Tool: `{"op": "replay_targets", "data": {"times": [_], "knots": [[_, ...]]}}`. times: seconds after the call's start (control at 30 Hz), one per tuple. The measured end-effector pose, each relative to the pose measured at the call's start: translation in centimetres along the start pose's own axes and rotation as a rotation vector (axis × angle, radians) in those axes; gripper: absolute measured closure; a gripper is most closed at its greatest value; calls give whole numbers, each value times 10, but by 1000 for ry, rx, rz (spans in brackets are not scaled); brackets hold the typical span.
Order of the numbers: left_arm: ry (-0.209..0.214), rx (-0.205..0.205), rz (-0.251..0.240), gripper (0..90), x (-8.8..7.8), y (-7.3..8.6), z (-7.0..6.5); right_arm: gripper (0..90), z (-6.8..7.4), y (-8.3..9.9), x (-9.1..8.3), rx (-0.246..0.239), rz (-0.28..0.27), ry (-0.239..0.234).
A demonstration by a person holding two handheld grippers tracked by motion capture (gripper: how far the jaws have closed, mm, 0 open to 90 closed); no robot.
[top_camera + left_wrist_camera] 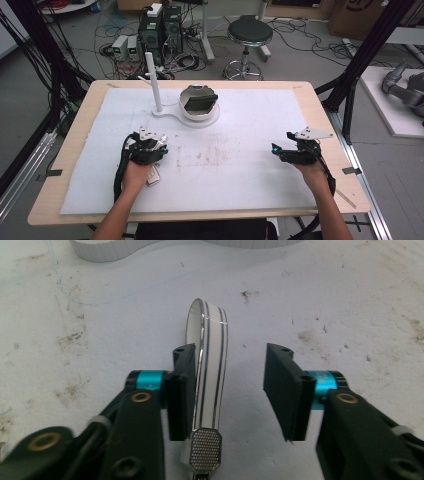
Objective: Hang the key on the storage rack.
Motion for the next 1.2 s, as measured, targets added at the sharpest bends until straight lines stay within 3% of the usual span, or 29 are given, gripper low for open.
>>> {"op": "replay_targets", "data": {"times": [0.17, 0.23, 0.37, 0.43, 0.5, 0.57, 0.6, 0.63, 0.73, 0.87, 1.0, 1.1, 1.2], "knots": [[-27, 21, -39, 472, -5, 0, 0, 237, -1, 0, 0, -1, -1, 2], [-37, 20, -33, 460, -5, 1, 2, 237, -1, 0, 0, -1, 0, 1], [-58, -14, -1, 444, -2, 7, 9, 238, 0, 0, 0, -3, 1, -3], [-42, -30, 45, 464, 1, 11, 12, 238, 0, 0, 0, -2, 2, -4], [-38, -33, 48, 477, 2, 12, 12, 238, 0, 0, 0, -2, 1, -4], [-28, -27, 51, 494, 1, 11, 13, 238, 0, 0, 0, -2, 4, -2], [-19, -13, 48, 581, 1, 11, 12, 238, 1, 0, 0, -5, 4, -4], [-15, -7, 42, 581, 2, 11, 11, 238, 1, 0, 0, -5, 4, -4], [-3, 10, 42, 744, 2, 9, 8, 238, 1, 0, 1, -7, 2, -5], [1, 14, 47, 746, 2, 8, 9, 238, 1, 0, 0, -3, 5, -5], [-5, 14, 3, 747, -3, 3, 9, 238, 0, 0, 0, -2, 1, -6], [-9, -3, -68, 747, -13, -4, 12, 238, -1, 0, 0, 0, 2, -3], [-1, -45, -147, 747, -24, -9, 17, 238, 0, 0, 0, 0, 1, -3]]}}
Point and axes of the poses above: each handheld gripper's, and its own axes: x roughly forward along the jaws, y roughly out of its underside, z roughly to its left, the point moved 1 cm from there along x, roughly forward along the jaws, and after that the axes turned 9 degrees about x, right-handed, at the moved point
